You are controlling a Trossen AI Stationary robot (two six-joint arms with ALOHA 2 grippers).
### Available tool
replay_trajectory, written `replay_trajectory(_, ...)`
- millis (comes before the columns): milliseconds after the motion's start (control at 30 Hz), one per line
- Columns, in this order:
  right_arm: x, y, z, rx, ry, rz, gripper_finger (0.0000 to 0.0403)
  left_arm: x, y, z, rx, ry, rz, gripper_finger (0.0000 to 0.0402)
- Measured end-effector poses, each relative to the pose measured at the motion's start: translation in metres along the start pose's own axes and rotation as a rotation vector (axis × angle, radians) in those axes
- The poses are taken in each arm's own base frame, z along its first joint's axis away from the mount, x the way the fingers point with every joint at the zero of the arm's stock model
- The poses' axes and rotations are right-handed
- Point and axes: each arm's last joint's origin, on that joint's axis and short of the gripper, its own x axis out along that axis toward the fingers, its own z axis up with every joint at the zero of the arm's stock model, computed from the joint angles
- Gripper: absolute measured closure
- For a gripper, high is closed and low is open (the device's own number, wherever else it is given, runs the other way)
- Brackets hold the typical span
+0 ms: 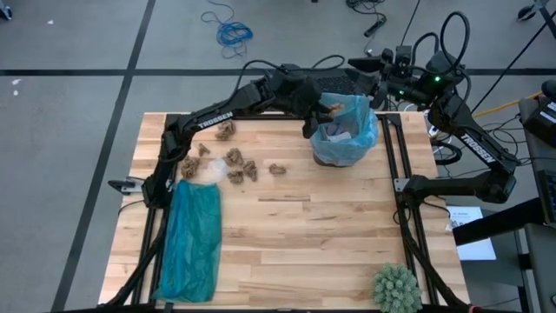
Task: Place trash/remove bag and relplace
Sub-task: Put the brown napkin into the trash bin
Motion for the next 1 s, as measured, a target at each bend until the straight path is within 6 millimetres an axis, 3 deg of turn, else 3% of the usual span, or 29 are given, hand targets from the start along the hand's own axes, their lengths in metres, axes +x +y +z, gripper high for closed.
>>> replay_trajectory(167,-0.002,-0.009,-0.020,0.001,0.184,-0.133,0.0247,0.000,-0.001,0.001,0.000,-0.002,-0.002,0.0265)
replay_trajectory(267,-0.005,-0.013,-0.034,0.036,0.319,-0.196,0.0288,-0.002,-0.001,0.003,0.002,-0.011,0.001,0.0265)
replay_trajectory(500,-0.003,-0.018,-0.048,0.022,0.452,-0.215,0.0395,-0.006,0.001,0.008,0.012,-0.038,0.007,0.0265)
replay_trajectory(667,0.010,-0.031,-0.071,0.054,0.625,-0.260,0.0395,-0.007,0.001,0.010,0.018,-0.052,0.008,0.0265)
replay_trajectory(800,0.012,-0.042,-0.089,0.107,0.765,-0.399,0.0401,-0.007,0.001,0.010,0.017,-0.051,0.009,0.0265)
replay_trajectory(1000,0.012,-0.041,-0.084,0.107,0.698,-0.457,0.0401,-0.013,0.001,0.012,0.015,-0.049,0.014,0.0265)
